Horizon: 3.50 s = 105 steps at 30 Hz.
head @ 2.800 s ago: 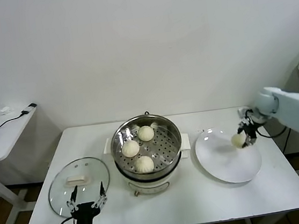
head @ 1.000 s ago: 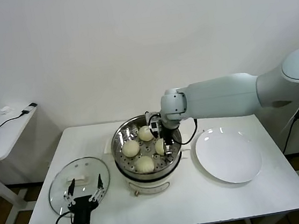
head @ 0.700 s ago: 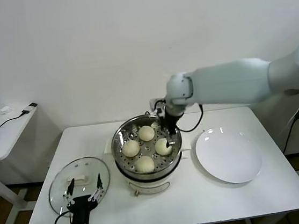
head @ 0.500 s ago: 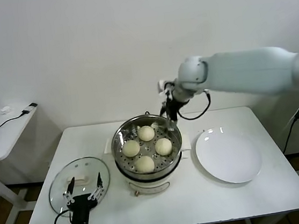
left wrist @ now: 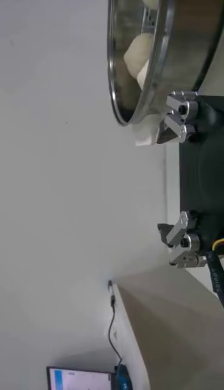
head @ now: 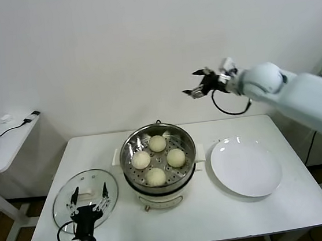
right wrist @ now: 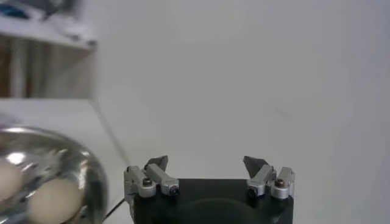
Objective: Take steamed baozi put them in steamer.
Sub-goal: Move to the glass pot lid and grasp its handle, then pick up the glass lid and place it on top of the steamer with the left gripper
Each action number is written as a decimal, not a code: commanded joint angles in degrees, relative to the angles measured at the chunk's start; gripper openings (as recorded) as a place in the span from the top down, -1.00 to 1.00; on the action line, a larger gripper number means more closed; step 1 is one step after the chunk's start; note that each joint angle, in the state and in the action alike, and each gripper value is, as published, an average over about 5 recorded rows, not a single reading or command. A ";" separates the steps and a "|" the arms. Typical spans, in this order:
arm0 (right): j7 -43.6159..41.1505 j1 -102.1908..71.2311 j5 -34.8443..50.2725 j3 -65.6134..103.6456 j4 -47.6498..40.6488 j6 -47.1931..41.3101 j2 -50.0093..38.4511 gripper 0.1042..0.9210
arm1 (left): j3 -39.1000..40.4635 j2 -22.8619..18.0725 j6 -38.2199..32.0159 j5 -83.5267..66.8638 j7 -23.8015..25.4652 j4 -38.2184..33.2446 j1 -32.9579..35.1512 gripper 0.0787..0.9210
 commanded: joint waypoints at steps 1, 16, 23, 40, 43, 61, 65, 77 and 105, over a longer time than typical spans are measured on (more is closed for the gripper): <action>12.61 -69.05 -14.34 70.29 8.21 11.23 -0.49 -0.76 | 0.04 1.14 -1.88 -0.15 1.41 2.42 -1.51 -0.77; 5.90 -90.82 -23.64 81.97 5.57 26.99 27.38 -0.76 | -0.79 3.61 -6.73 9.68 -2.08 7.29 -1.74 -0.77; 5.25 -91.98 -26.46 79.19 5.10 29.81 32.81 -0.76 | -1.79 4.76 -12.78 32.82 -12.20 12.48 -2.02 -0.77; 7.97 -92.01 -28.69 75.90 7.55 23.68 35.11 -0.76 | -1.81 13.06 -3.26 78.43 -20.22 30.88 -5.43 -0.77; 8.06 -91.60 -28.82 75.78 7.61 23.38 35.11 -0.76 | -1.71 12.58 -1.33 79.47 -19.05 32.82 -7.40 -0.77; 7.71 -91.51 -30.69 75.70 7.63 23.23 34.77 -0.76 | 0.19 10.40 5.63 77.41 -14.69 37.92 -18.34 -0.77; 7.61 -91.64 -31.10 75.65 7.77 23.35 34.90 -0.76 | 0.50 10.03 6.75 77.69 -14.39 39.61 -19.63 -0.77; 7.37 -91.77 -32.21 75.25 7.70 23.54 35.21 -0.76 | 0.97 8.79 7.35 77.83 -15.00 40.42 -19.28 -0.43; 9.12 -91.91 -34.53 76.45 11.70 19.59 33.83 -0.76 | -2.91 21.38 16.75 57.80 4.36 5.14 -11.08 0.87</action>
